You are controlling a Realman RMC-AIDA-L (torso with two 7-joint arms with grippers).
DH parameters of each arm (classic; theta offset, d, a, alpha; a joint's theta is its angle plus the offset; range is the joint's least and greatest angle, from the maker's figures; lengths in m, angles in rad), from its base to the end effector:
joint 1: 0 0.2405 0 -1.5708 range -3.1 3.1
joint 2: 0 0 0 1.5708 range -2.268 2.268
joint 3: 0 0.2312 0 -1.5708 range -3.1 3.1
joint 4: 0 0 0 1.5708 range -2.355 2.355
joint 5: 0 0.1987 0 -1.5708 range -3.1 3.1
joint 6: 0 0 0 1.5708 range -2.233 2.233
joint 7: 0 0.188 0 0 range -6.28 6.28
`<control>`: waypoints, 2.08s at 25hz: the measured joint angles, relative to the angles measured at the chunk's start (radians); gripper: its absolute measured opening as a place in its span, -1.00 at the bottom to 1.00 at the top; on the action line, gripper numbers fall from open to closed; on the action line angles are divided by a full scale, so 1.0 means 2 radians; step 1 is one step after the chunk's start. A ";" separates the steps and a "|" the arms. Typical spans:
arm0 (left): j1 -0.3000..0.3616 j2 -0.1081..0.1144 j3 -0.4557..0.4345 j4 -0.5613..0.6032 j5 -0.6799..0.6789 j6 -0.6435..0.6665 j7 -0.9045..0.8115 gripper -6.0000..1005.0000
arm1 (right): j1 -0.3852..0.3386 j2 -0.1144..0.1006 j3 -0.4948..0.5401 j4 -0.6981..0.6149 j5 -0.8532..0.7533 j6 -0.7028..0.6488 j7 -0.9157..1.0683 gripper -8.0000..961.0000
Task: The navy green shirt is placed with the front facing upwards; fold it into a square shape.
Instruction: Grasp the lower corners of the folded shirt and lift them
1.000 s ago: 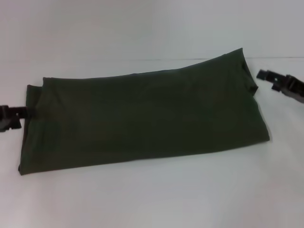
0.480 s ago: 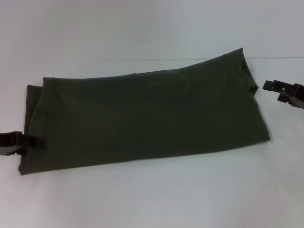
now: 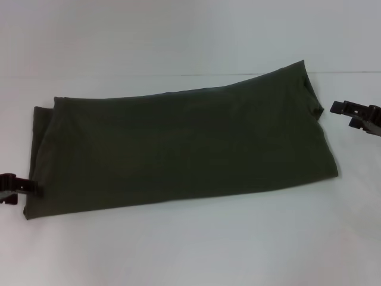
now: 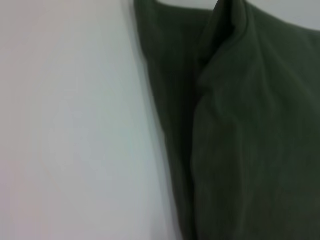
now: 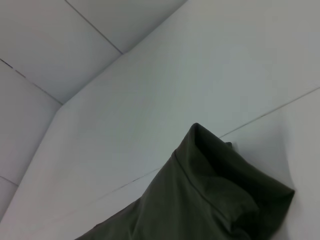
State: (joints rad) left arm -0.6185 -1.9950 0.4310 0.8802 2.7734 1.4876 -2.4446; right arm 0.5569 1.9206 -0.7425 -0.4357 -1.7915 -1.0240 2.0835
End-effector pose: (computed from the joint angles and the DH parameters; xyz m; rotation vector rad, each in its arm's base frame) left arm -0.3315 0.3387 0.0526 -1.9718 -1.7999 -0.0136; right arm 0.3054 0.4004 0.0291 -1.8549 1.6187 0.7624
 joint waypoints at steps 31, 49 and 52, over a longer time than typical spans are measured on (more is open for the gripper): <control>-0.019 -0.001 0.008 -0.046 0.003 -0.005 -0.007 0.31 | 0.002 0.003 -0.002 0.000 -0.001 0.002 -0.005 0.81; -0.020 0.000 0.016 -0.046 0.008 -0.011 -0.002 -0.56 | 0.003 0.002 -0.002 0.000 -0.001 0.000 -0.002 0.80; -0.020 0.000 0.021 -0.046 0.008 -0.012 -0.001 -0.79 | 0.005 -0.001 -0.004 -0.001 -0.006 -0.007 0.004 0.79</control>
State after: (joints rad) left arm -0.6583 -1.9959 0.4724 0.7883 2.7887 1.4638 -2.4471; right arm 0.5660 1.9186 -0.7502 -0.4381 -1.8028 -1.0372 2.0923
